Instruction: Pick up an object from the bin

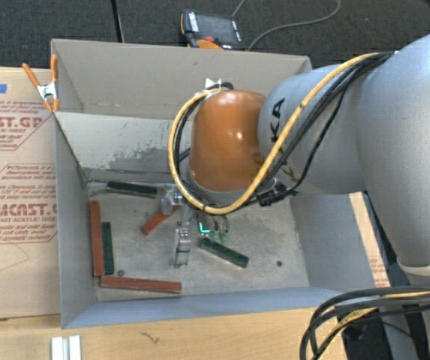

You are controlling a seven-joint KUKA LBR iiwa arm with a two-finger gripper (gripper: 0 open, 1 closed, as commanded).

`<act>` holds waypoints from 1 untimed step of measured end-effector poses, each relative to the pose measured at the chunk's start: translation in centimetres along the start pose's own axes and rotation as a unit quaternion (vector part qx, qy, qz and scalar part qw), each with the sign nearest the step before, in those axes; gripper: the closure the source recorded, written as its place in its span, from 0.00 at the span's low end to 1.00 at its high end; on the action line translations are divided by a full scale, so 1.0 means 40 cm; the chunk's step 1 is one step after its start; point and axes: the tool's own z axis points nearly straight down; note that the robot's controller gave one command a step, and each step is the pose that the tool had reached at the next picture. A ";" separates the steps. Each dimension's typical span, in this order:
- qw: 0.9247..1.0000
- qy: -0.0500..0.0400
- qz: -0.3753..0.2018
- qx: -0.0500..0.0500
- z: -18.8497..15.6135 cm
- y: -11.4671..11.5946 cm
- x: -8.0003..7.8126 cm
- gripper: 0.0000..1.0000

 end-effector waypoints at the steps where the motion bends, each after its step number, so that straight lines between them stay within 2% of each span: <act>1: 1.000 -0.004 -0.014 0.000 0.169 0.032 -0.173 0.00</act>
Offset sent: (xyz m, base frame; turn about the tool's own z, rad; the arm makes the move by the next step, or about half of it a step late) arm 0.0685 0.0121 -0.0640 -0.0257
